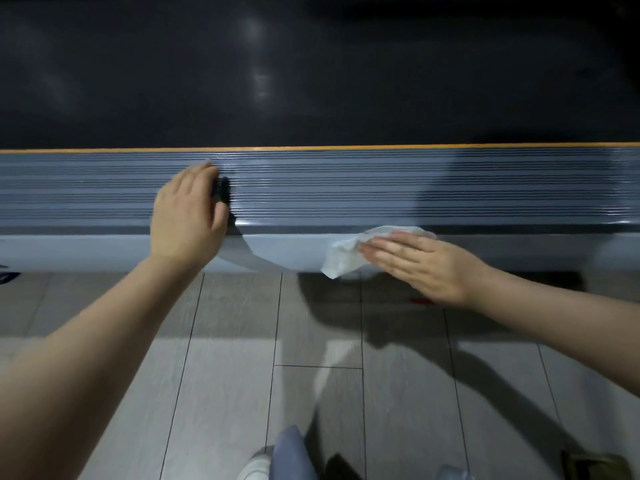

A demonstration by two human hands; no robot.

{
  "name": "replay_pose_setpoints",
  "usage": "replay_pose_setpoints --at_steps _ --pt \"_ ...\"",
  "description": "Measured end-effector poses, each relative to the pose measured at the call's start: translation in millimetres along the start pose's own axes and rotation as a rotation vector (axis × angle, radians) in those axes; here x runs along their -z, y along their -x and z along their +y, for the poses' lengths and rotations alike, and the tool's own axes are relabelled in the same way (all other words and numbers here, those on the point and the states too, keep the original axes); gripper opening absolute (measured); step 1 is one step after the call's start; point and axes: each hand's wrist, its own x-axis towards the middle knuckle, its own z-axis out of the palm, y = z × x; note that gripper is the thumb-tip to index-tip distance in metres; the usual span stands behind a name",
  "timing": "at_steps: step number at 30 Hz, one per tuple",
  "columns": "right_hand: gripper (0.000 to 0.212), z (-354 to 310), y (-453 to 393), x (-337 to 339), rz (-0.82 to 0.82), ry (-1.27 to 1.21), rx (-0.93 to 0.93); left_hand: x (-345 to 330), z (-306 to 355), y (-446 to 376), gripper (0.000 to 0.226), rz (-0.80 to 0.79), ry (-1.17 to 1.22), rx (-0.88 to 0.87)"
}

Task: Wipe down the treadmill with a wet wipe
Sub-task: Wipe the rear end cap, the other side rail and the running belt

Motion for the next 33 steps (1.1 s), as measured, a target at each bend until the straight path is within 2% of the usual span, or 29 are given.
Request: replay_pose_setpoints --at_steps 2,4,5,7,8,10,12,13,14,15,16,17,18,19,22,25,26,28,30,33 --pt "0.058 -3.7 28.7 -10.4 -0.183 0.036 0.154 -6.8 44.6 -1.1 0.059 -0.056 0.034 -0.249" --pt "0.075 -5.5 46.1 -36.1 -0.145 0.004 0.287 -20.5 102.0 -12.1 0.060 -0.148 0.081 -0.493" --pt "0.072 -3.9 46.9 -41.8 -0.184 -0.031 0.284 -27.6 130.7 -22.0 0.060 -0.179 0.088 -0.592" --pt "0.047 -1.2 40.0 -28.6 -0.247 0.020 0.260 -40.3 181.7 -42.1 0.063 -0.216 0.052 -0.768" --pt "0.050 3.2 37.0 -20.8 -0.192 0.016 0.223 -46.3 201.1 -50.7 0.063 -0.233 0.018 -0.838" --pt "0.055 12.2 46.0 -25.7 -0.014 0.039 0.152 -58.5 223.3 -63.5 0.063 -0.287 -0.010 -0.898" --pt "0.053 18.9 56.4 -27.3 -0.061 0.087 0.090 -66.4 226.3 -72.0 0.062 -0.358 0.054 -0.851" --pt "0.054 15.8 60.6 -29.6 -0.120 0.155 0.130 -68.5 225.7 -74.4 0.062 -0.378 0.096 -0.826" --pt "0.049 6.9 65.4 -30.0 -0.152 0.270 0.244 -69.9 224.8 -74.8 0.061 -0.389 0.120 -0.821" --pt "0.046 2.3 70.6 -27.6 -0.276 0.407 0.420 -70.2 224.4 -75.2 0.061 -0.396 0.125 -0.823" --pt "0.052 -0.5 74.0 -20.7 -0.428 0.363 0.495 -69.6 224.7 -76.5 0.060 -0.404 0.124 -0.820" --pt "0.057 -1.8 77.1 -18.4 -0.570 0.281 0.463 -69.3 225.3 -77.3 0.058 -0.404 0.127 -0.813" --pt "0.057 -7.3 78.2 -16.0 -0.587 0.237 0.387 -68.8 225.8 -77.3 0.058 -0.404 0.132 -0.806" --pt "0.057 -9.0 79.8 -17.9 -0.500 0.219 0.286 -68.3 225.6 -76.1 0.059 -0.407 0.142 -0.797" --pt "0.059 0.5 77.6 -24.5 -0.047 0.053 -0.109 -66.6 229.3 -73.1 0.060 -0.401 0.146 -0.783" --pt "0.058 1.9 71.4 -27.9 0.126 0.033 -0.333 -66.8 230.3 -71.3 0.059 -0.383 0.151 -0.768" --pt "0.060 -7.6 69.1 -32.0 0.135 -0.023 -0.353 -67.0 227.3 -70.5 0.058 -0.382 0.147 -0.759" --pt "0.069 -39.3 77.7 -46.1 0.006 -0.151 -0.387 -66.3 227.5 -70.8 0.058 -0.384 0.132 -0.755" --pt "0.077 -69.5 86.7 -57.0 -0.099 -0.307 -0.508 -64.9 230.2 -70.9 0.057 -0.389 0.128 -0.752" --pt "0.074 -98.2 73.6 -46.6 0.014 -0.490 -0.870 -63.0 231.2 -69.6 0.057 -0.392 0.116 -0.746"
